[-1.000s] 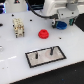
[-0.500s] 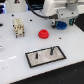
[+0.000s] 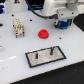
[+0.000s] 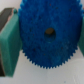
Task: Insert the blue gear onto the right peg, followed by the red gear
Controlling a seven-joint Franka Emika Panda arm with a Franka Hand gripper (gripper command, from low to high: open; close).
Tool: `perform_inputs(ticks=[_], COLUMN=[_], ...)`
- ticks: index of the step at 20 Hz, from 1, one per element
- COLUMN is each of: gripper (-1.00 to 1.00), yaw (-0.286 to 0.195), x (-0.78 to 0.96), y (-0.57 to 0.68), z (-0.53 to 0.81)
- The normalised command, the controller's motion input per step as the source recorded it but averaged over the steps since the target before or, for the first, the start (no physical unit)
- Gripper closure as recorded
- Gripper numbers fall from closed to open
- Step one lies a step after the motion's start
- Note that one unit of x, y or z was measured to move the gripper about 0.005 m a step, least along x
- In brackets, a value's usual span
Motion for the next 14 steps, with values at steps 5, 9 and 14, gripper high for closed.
perform_inputs(ticks=[5, 9, 14], gripper=[1.00, 1.00, 1.00], yaw=[0.000, 0.000, 0.000], x=[0.24, 0.47, 0.54], y=[-0.13, -0.25, -0.29], z=[0.51, 0.63, 0.58])
